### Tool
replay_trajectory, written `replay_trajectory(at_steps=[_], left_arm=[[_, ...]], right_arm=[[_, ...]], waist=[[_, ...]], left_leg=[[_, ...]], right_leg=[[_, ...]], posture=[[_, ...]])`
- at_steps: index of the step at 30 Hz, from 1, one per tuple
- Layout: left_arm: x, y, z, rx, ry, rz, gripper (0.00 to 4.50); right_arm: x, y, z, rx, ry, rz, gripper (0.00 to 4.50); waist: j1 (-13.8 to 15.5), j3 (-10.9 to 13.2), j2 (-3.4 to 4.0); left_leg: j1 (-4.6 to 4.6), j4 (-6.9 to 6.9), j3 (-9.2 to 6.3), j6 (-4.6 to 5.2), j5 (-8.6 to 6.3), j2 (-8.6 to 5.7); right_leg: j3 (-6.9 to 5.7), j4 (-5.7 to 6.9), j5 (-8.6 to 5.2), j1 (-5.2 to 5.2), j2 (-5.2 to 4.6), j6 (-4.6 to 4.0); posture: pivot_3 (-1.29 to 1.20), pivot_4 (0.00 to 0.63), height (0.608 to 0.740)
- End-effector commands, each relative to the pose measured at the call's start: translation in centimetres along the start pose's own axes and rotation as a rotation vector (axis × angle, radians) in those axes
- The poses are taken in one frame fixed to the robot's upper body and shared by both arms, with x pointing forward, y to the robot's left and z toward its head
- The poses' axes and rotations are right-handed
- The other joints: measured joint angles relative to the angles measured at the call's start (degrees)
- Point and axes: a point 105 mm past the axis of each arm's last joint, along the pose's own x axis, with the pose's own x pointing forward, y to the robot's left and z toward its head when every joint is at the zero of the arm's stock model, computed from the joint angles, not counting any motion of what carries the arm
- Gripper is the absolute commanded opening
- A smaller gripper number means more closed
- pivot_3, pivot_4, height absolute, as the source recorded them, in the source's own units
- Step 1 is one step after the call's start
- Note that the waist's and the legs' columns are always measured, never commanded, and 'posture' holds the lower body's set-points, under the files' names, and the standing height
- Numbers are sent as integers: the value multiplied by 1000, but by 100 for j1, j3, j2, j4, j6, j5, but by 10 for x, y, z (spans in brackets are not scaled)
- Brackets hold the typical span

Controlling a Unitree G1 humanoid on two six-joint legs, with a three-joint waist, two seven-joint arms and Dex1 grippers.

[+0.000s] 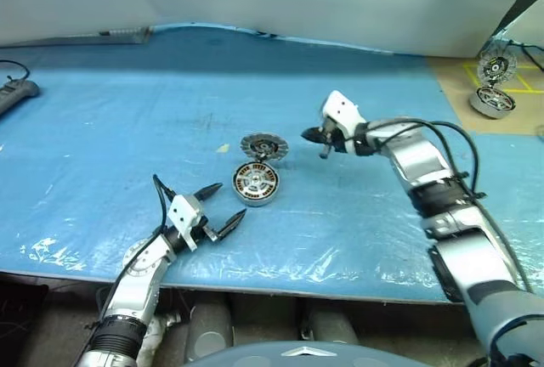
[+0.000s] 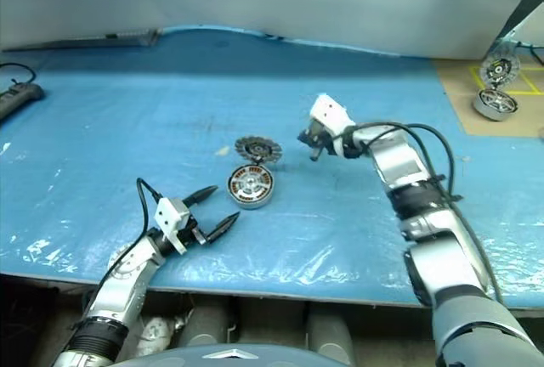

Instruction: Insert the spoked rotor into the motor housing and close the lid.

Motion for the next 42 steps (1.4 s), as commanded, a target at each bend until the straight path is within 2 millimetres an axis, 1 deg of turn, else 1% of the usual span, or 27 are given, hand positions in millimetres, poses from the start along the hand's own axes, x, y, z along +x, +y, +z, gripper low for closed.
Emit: replay_trajectory(at_steps=[1,5,11,13,17,22,24,27,29,34,36,39,42], left_arm=[[3,1,7,24,-27,-7,4500],[3,1,8,26,-27,-4,4500],[3,-1,7,23,-29,2,4500],[3,-1,7,21,-28,4,4500],[3,-1,5,18,-25,5,4500],[2,0,4,15,-22,6,4500],[2,0,5,17,-24,6,4500],[1,-1,6,20,-26,5,4500],[1,-1,8,22,-27,5,4500],[3,-2,12,26,-30,3,4500],[4,-2,13,26,-29,1,4500],[5,-1,13,24,-29,0,4500],[5,-1,13,24,-28,-5,4500]], right_arm=[[13,-5,16,31,-83,6,20],[26,5,31,103,-157,114,20],[27,25,46,175,-231,306,20],[25,32,48,183,-244,360,20],[24,43,43,183,-231,402,20],[23,59,38,218,-237,409,20],[25,63,35,257,-244,382,20],[31,70,25,313,-234,315,20],[36,78,17,363,-228,277,20],[40,96,4,449,-229,215,20],[40,100,0,462,-230,193,20],[36,102,4,461,-259,175,20],[23,93,25,406,-328,158,20]], waist=[[15,0,0],[82,0,0],[87,0,0],[84,0,0],[86,0,0],[91,0,0],[91,0,0],[86,0,-1],[87,0,-1],[83,-1,-2],[83,-1,-3],[79,-1,-3],[79,-1,-2]], left_leg=[[-7,2,0,1,0,0],[-20,6,0,5,-3,3],[-21,7,-1,15,-8,8],[-21,8,-2,16,-8,8],[-20,8,-2,18,-9,9],[-19,7,-2,17,-9,9],[-19,7,-2,14,-7,9],[-16,6,-2,8,-4,8],[-14,4,-2,5,-2,8],[-13,-7,-2,1,-1,6],[-9,-12,-2,1,-1,6],[-5,-18,-2,-1,-1,3],[-6,-22,-2,-2,0,2]], right_leg=[[-3,0,0,-2,0,0],[-14,1,1,-6,-1,-2],[-23,3,2,-6,-1,-5],[-23,3,2,-5,-1,-6],[-23,3,3,-5,-1,-7],[-23,2,3,-4,-1,-7],[-23,2,3,-5,-1,-7],[-21,2,3,-5,-1,-7],[-20,2,3,-4,-1,-7],[-17,-6,3,-5,-1,-6],[-16,-7,2,-4,-1,-5],[-12,-10,2,-4,-1,-4],[-11,-14,2,-5,-1,-3]], posture=[[0,150,740],[0,150,740],[0,150,740],[0,150,740],[0,150,740],[0,150,740],[0,150,740],[0,150,740],[0,150,740],[0,150,740],[0,150,740],[0,150,740],[0,150,740]])
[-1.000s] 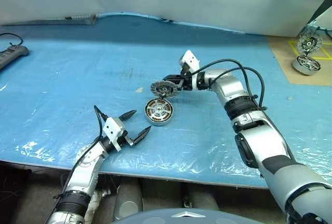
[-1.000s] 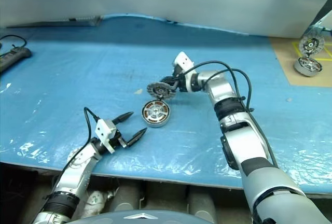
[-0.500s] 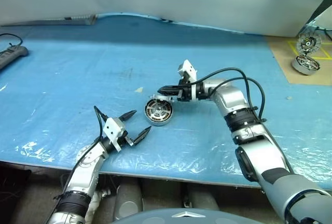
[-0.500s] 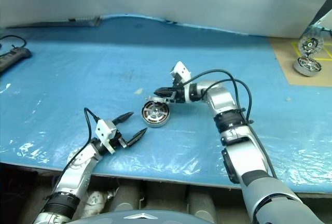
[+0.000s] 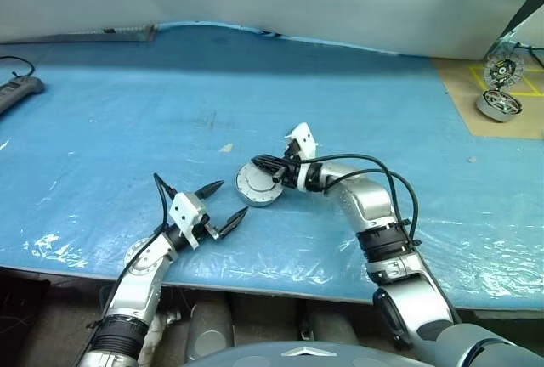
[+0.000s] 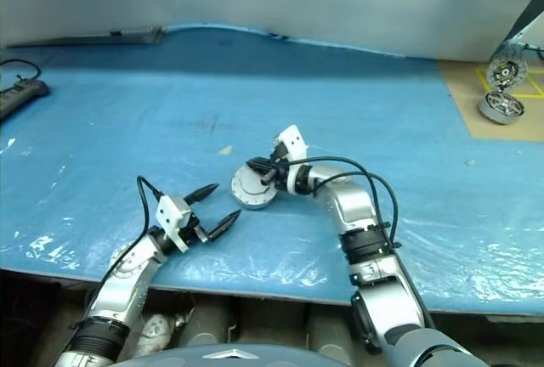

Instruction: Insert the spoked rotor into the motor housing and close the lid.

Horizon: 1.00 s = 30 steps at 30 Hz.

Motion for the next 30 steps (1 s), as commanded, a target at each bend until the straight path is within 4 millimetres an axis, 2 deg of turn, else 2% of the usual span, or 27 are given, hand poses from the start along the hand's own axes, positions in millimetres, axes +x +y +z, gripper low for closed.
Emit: replay_trajectory(at_steps=[1,5,8,13,19,27,30], left_arm=[[3,1,10,27,-28,-13,4500],[2,2,11,31,-29,-14,4500],[2,3,11,33,-28,-12,4500],[3,1,12,34,-31,-12,4500],[10,-4,24,39,-43,-16,4500],[13,-3,34,40,-41,-16,4500],[11,-1,34,39,-37,-10,4500]], right_arm=[[-8,8,29,-73,-76,17,20],[-22,11,55,-177,-79,30,20],[-29,12,55,-252,-13,28,614],[-33,16,31,-343,108,51,2344],[-30,27,24,-345,123,99,4441],[-19,25,17,-376,126,83,4478],[-14,27,8,-413,136,95,4478]], waist=[[1,0,0],[4,0,0],[5,0,0],[6,0,-1],[2,1,-2],[0,1,-2],[-1,1,-2]], left_leg=[[-1,-1,0,-1,1,0],[-2,-2,0,-3,2,-1],[0,-5,0,-4,2,-1],[-1,-8,0,-5,2,-2],[-1,-7,0,-4,2,-2],[-1,-6,0,-4,2,-3],[-2,-6,0,-4,2,-3]], right_leg=[[0,-1,0,-1,0,1],[0,-6,12,0,0,22],[1,-7,13,0,0,24],[0,-10,13,0,0,27],[2,-9,13,-1,0,27],[3,-9,13,-1,1,26],[3,-9,13,-1,1,26]], posture=[[0,150,740],[0,150,740],[0,150,740],[0,150,740],[0,150,740],[0,150,740],[0,150,740]])
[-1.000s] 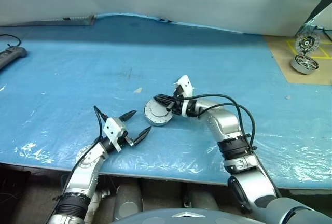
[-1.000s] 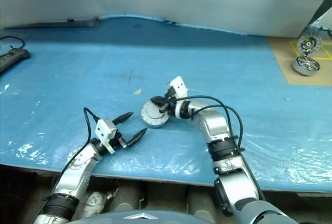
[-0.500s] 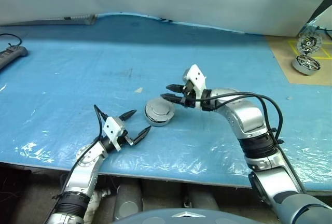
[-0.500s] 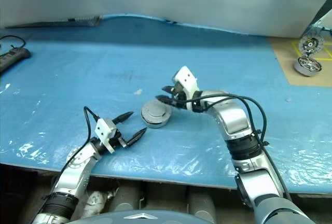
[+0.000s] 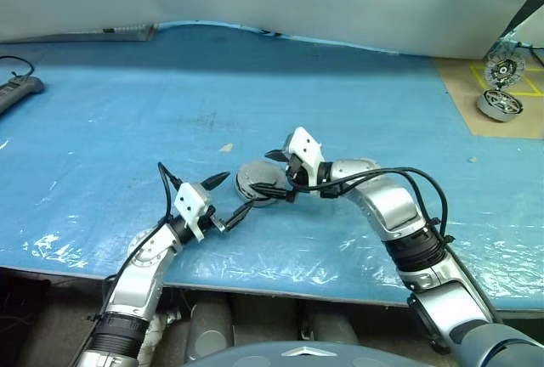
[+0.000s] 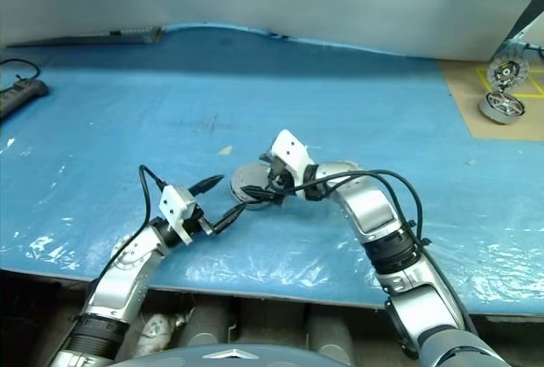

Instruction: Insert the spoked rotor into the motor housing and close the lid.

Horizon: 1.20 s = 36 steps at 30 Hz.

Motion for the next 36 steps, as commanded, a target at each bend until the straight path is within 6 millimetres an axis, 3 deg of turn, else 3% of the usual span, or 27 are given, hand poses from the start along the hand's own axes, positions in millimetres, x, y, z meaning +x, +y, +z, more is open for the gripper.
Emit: replay_trajectory(at_steps=[1,9,14,25,36], left_arm=[[-2,2,11,26,-30,2,4500],[-12,2,3,10,-8,20,4500],[-18,0,0,1,1,29,4500],[-23,0,-5,-3,6,41,4500],[-15,2,1,1,-4,36,4500]], right_arm=[[6,6,3,-69,-22,14,4478],[17,2,-14,1,-7,-8,4478],[20,1,-20,18,-5,-19,2960],[23,0,-10,20,-45,-59,2965],[25,-1,-28,-7,67,-105,2965]], waist=[[0,0,0],[-4,0,0],[-6,0,-1],[-13,-1,-2],[-9,-2,-3]], left_leg=[[0,0,0,0,0,0],[0,2,0,0,0,0],[1,2,0,0,0,1],[10,3,0,1,0,0],[18,3,0,0,0,-1]], right_leg=[[0,0,0,0,0,0],[0,0,0,0,0,-1],[1,0,-1,1,0,-1],[6,2,-12,5,0,-20],[7,3,-11,12,0,-19]], posture=[[0,150,740],[0,150,740],[0,150,740],[0,150,740],[0,150,740]])
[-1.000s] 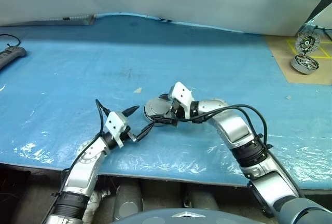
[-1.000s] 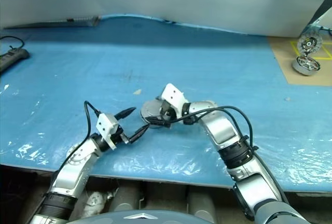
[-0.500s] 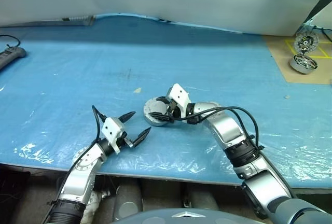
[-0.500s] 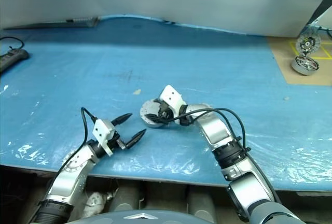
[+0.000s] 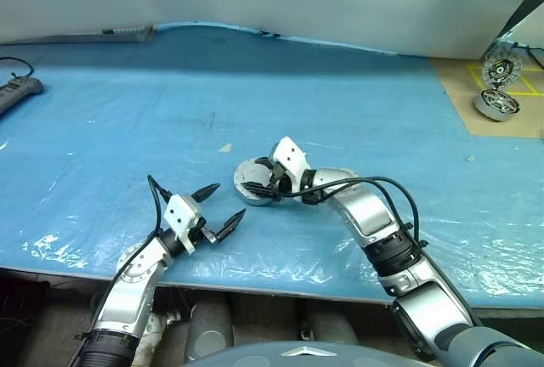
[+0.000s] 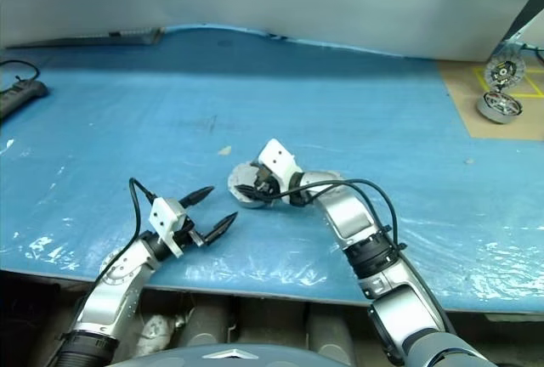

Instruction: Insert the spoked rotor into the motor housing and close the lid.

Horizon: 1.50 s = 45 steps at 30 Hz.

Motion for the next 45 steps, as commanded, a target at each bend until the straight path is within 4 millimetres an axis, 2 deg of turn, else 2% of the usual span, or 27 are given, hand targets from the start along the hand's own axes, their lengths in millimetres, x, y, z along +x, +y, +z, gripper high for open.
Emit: replay_trajectory(at_steps=[1,10,16,20,22,25,28,31,34,39,40,45], left_arm=[[5,2,14,22,-41,-8,4500],[4,2,12,18,-36,-10,4500],[1,2,9,17,-31,-13,4500],[0,3,6,20,-24,-6,4500],[2,15,0,-10,11,69,4500],[3,47,3,-113,-6,228,4500],[1,67,3,-245,-6,287,3911],[0,81,1,-275,55,324,2971],[5,88,0,-327,84,325,1914],[22,90,8,-291,78,249,223],[26,90,11,-289,67,230,25],[47,81,43,-358,-26,119,25]], right_arm=[[0,-1,-13,-16,67,-25,2965],[1,-8,-25,-22,127,-57,2965],[3,-11,-20,22,118,-75,2965],[3,-8,-24,-3,135,-64,2965],[2,-9,-25,0,136,-65,2965],[0,-12,-25,-2,142,-73,2965],[-1,-14,-26,-4,147,-74,2965],[-1,-13,-27,-9,152,-71,2965],[0,-13,-27,-9,152,-69,2965],[1,-13,-27,-6,151,-72,2965],[1,-13,-27,-6,152,-72,2965],[1,-15,-27,-8,152,-79,2965]], waist=[[0,-1,-1],[-1,-2,-3],[0,-4,-5],[0,-4,-6],[0,-4,-6],[4,-5,-7],[3,-6,-9],[1,-7,-10],[10,-7,-11],[11,-8,-13],[11,-8,-13],[10,-8,-14]], left_leg=[[5,0,0,0,0,0],[24,-5,1,1,-1,-2],[27,-7,1,2,-1,-3],[29,-10,0,2,-2,-4],[32,-15,1,2,-2,-4],[37,-20,2,2,-2,-6],[38,-19,2,0,-1,-7],[38,-18,1,-1,0,-9],[36,-18,1,-1,0,-10],[37,-19,1,-1,0,-9],[37,-19,0,-1,0,-9],[36,-19,0,-1,0,-9]], right_leg=[[1,0,0,4,0,0],[16,0,-1,12,0,1],[17,0,-1,15,0,1],[18,-1,-1,14,0,1],[19,-1,-1,14,0,2],[20,0,-1,14,0,2],[20,1,-1,16,0,1],[22,0,-1,16,0,1],[22,-5,-1,17,-1,2],[21,-4,-1,18,-1,2],[21,-4,-1,18,-1,2],[21,-4,0,18,-1,2]], posture=[[0,150,740],[0,150,740],[0,150,740],[0,150,740],[0,150,740],[0,150,740],[0,150,740],[0,150,740],[0,150,740],[0,150,740],[0,150,740],[0,150,740]])
